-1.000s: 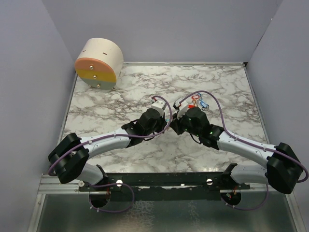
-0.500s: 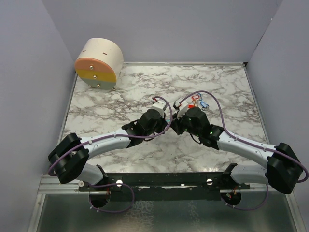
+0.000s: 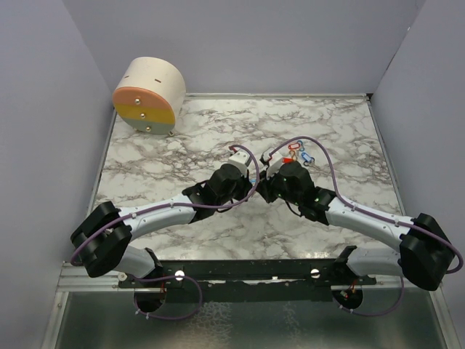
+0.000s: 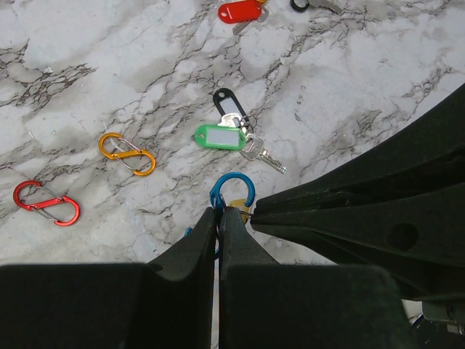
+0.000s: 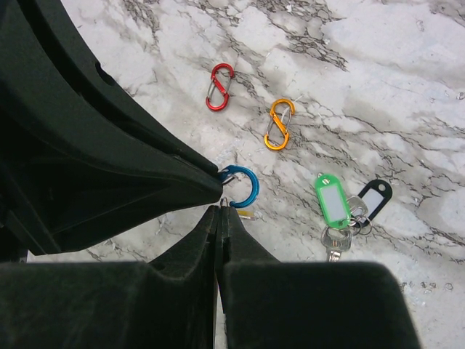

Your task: Put the keys on the keyring

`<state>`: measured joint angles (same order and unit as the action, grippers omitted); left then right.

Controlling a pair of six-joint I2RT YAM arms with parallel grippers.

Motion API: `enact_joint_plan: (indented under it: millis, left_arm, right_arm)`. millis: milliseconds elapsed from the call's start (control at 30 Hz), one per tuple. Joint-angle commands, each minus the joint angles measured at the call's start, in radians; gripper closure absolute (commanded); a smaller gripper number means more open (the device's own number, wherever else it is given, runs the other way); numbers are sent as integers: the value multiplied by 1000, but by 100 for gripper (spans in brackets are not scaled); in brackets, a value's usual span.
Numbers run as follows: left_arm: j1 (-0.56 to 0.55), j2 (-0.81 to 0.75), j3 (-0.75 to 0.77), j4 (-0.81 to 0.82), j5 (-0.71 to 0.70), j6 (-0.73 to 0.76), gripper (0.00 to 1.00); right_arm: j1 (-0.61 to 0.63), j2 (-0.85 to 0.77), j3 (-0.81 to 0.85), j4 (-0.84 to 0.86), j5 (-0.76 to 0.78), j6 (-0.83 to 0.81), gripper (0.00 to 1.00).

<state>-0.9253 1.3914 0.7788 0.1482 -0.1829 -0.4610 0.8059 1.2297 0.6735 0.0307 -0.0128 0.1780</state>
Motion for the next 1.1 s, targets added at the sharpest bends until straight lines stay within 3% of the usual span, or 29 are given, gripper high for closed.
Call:
enact_joint_plan:
  millis: [0,1067]
  left_arm:
    - [-9,-30,13,15,19,9,100]
    - [-14,-29,8,-2,23,21,100]
  right_arm:
    - [7,0,-8,35,33,-2,99]
    - [7,-37,-17,31,94,-5,99]
